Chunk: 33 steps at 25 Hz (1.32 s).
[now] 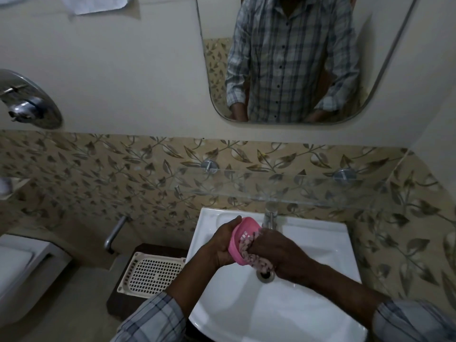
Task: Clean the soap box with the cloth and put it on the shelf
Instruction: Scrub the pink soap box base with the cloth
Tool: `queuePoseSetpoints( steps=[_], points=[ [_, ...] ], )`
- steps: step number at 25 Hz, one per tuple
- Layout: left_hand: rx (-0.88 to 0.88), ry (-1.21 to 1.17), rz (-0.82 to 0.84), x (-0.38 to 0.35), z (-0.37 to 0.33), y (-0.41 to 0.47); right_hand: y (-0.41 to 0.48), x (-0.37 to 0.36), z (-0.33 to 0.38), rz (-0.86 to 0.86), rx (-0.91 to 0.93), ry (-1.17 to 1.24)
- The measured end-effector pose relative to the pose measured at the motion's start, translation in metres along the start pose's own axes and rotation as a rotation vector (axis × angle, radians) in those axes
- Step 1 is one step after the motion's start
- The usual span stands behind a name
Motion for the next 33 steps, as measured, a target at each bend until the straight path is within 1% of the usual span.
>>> queuePoseSetpoints(
  steps=[1,3,4,5,6,7,8,10,11,12,13,14,15,16,17,18,19,20,21,23,26,28,30,33],
  points=[
    [-0.040,0.003,-0.066,0.002,-0.001,0.003,-0.003,-0.010,0.008,0.036,-0.218,0.171],
    [-0.167,0.061,-0.175,0.005,0.004,0.008,0.001,-0.014,0.014,-0.092,-0.603,0.460],
    [-0.265,0.099,-0.219,0.004,0.006,0.011,0.007,-0.016,0.011,-0.157,-0.787,0.669],
    [-0.358,0.129,-0.250,0.004,0.006,0.013,0.014,-0.017,0.010,-0.181,-0.927,0.859],
    [-0.417,0.143,-0.249,0.002,0.004,0.012,0.018,-0.015,0.010,-0.164,-0.967,0.920],
    [-0.422,0.134,-0.235,0.001,-0.003,0.011,0.024,-0.010,0.011,-0.156,-0.888,0.836],
    [-0.363,0.102,-0.217,-0.001,-0.012,0.009,0.024,-0.002,0.013,-0.145,-0.697,0.636],
    [-0.131,0.088,-0.154,-0.003,-0.022,0.002,0.018,0.013,0.023,-0.138,-0.163,0.188],
    [-0.036,0.113,-0.135,-0.002,-0.023,-0.001,0.012,0.017,0.024,-0.119,0.065,-0.010],
    [0.007,0.142,-0.136,0.000,-0.023,-0.001,0.008,0.020,0.021,-0.097,0.180,-0.160],
    [0.024,0.151,-0.126,-0.003,-0.021,-0.001,0.005,0.020,0.017,-0.090,0.177,-0.202],
    [-0.005,0.148,-0.148,-0.007,-0.019,0.000,0.005,0.016,0.012,-0.095,0.055,-0.118],
    [-0.070,0.154,-0.194,-0.012,-0.017,0.001,0.007,0.013,0.011,-0.121,-0.161,0.108],
    [-0.177,0.198,-0.266,-0.013,-0.015,0.001,0.008,0.008,0.012,-0.132,-0.411,0.427],
    [-0.321,0.258,-0.337,-0.013,-0.012,0.000,0.010,0.003,0.015,-0.100,-0.608,0.713],
    [-0.492,0.342,-0.369,-0.015,-0.010,-0.003,0.011,0.000,0.016,-0.085,-0.742,0.963],
    [-0.672,0.413,-0.352,-0.019,-0.008,-0.006,0.013,0.002,0.016,-0.102,-0.830,1.148],
    [-0.820,0.457,-0.321,-0.024,-0.006,-0.008,0.016,0.010,0.015,-0.135,-0.878,1.231],
    [-0.927,0.494,-0.296,-0.027,-0.005,-0.010,0.019,0.018,0.014,-0.165,-0.888,1.262],
    [-1.036,0.575,-0.296,-0.034,-0.009,-0.012,0.025,0.027,0.018,-0.172,-0.848,1.295],
    [-1.061,0.652,-0.294,-0.032,-0.012,-0.009,0.027,0.026,0.022,-0.194,-0.806,1.261],
    [-1.059,0.687,-0.235,-0.026,-0.010,-0.007,0.026,0.028,0.020,-0.234,-0.794,1.198],
    [-1.061,0.630,-0.157,-0.021,-0.012,-0.006,0.022,0.027,0.018,-0.252,-0.823,1.189],
    [-1.036,0.604,-0.138,-0.023,-0.015,-0.006,0.019,0.022,0.018,-0.271,-0.854,1.187]
  ],
)
Point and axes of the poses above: each hand's wrist, its own y-axis towards the middle knuckle, its own x-axis out of the back of the hand, z = x × y, the point moved 5 cm from there along y, towards the middle knuckle, and after that the axes turned 9 degrees about -x, right-handed, at the moved point
